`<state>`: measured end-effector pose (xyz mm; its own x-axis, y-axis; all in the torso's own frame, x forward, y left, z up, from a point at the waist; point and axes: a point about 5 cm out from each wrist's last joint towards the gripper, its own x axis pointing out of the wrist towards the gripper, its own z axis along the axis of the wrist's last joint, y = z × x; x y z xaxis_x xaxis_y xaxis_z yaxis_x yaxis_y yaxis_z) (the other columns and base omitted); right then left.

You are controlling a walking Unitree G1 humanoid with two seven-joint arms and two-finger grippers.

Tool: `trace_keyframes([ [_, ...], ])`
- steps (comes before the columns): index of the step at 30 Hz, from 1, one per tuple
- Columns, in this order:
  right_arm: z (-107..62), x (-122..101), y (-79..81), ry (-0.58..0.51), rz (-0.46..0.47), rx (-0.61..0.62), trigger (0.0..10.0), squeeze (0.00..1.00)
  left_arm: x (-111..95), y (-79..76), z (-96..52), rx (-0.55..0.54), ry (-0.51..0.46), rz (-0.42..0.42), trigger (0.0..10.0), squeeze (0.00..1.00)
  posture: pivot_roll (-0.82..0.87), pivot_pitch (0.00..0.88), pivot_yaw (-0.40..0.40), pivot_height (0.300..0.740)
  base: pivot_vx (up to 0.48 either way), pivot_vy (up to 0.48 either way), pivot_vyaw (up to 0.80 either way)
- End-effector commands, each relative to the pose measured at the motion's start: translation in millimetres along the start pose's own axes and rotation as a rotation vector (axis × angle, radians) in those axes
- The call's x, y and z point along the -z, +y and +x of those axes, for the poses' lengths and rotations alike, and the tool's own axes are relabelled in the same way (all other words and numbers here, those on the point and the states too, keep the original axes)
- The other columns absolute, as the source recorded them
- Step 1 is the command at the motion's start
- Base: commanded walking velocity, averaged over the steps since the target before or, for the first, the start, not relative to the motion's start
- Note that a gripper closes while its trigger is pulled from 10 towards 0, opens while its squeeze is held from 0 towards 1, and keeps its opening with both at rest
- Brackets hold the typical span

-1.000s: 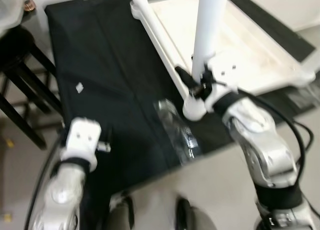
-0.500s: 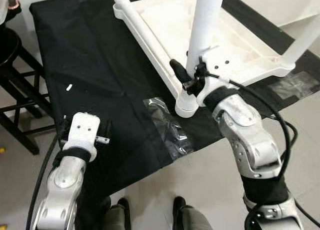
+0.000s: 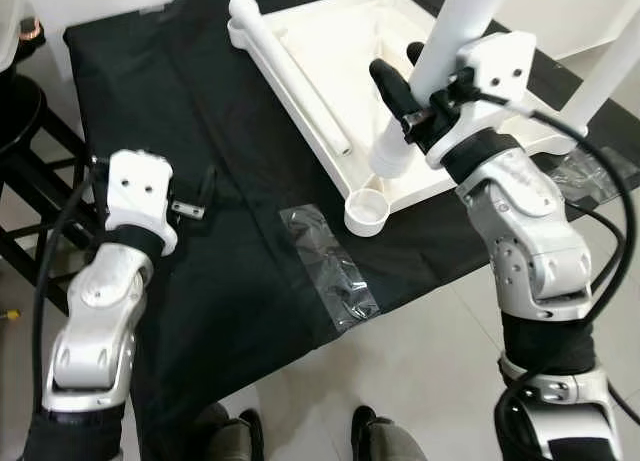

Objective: Building children table

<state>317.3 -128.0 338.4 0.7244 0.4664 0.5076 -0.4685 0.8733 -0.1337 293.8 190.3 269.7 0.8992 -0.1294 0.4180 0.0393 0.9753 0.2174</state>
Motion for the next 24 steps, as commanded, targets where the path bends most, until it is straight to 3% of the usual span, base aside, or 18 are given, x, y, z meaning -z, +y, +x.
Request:
trace_keyframes([
  [1,1.9,-2,1.1,-0.022,0.029,-0.044,10.0,0.00,-4,6.7,0.7,0.024,-0.008,-0.022,10.0,0.00,-0.02,0.160,0.020,0.740,0.000,0.000,0.00],
  [2,1.9,-2,1.1,-0.022,0.029,-0.044,10.0,0.00,-4,6.7,0.7,0.024,-0.008,-0.022,10.0,0.00,-0.02,0.160,0.020,0.740,0.000,0.000,0.00],
  [4,-1.4,13,7.2,0.095,-0.055,-0.175,10.0,0.00,-25,6.2,10.4,0.102,-0.082,-0.134,10.0,0.00,-0.02,0.147,0.019,0.740,0.000,0.000,0.00],
  [5,-1.4,13,7.2,0.095,-0.055,-0.175,10.0,0.00,-25,6.2,10.4,0.102,-0.082,-0.134,10.0,0.00,-0.02,0.147,0.019,0.740,0.000,0.000,0.00],
  [8,-13.5,31,15.1,0.264,-0.089,-0.348,10.0,0.00,-68,-1.3,16.4,0.369,-0.235,-0.260,10.0,0.00,-0.02,0.134,0.012,0.740,0.000,0.000,0.00],
  [9,-13.5,31,15.1,0.264,-0.089,-0.348,10.0,0.00,-68,-1.3,16.4,0.369,-0.235,-0.260,10.0,0.00,-0.02,0.134,0.012,0.740,0.000,0.000,0.00],
  [10,-14.4,34,15.7,0.286,-0.084,-0.362,10.0,0.00,-86,-7.1,15.1,0.500,-0.293,-0.281,10.0,0.00,-0.01,0.121,0.007,0.740,0.000,0.000,0.00],
  [13,-12.8,34,16.8,0.283,-0.086,-0.364,10.0,0.00,-95,-11.9,13.9,0.587,-0.327,-0.302,10.0,0.00,-0.01,0.113,0.004,0.740,0.000,0.000,0.00],
  [14,-8.1,34,21.1,0.278,-0.077,-0.372,10.0,0.00,-111,-18.7,15.1,0.728,-0.387,-0.327,10.0,0.00,-0.01,0.102,0.002,0.740,0.000,0.000,0.00],
  [18,-4.3,35,25.9,0.282,-0.060,-0.381,10.0,0.00,-118,-22.2,18.8,0.793,-0.411,-0.330,10.0,0.00,-0.01,0.095,0.002,0.740,0.000,0.000,0.00],
  [21,-0.5,40,37.2,0.294,-0.048,-0.415,10.0,0.00,-120,-32.6,24.2,0.914,-0.402,-0.354,10.0,0.00,-0.01,0.084,0.001,0.740,0.000,0.000,0.00],
  [24,0.9,45,44.3,0.317,-0.071,-0.441,10.0,0.00,-120,-35.8,30.6,0.923,-0.383,-0.375,10.0,0.00,-0.02,0.077,0.004,0.740,0.000,0.000,0.00],
])
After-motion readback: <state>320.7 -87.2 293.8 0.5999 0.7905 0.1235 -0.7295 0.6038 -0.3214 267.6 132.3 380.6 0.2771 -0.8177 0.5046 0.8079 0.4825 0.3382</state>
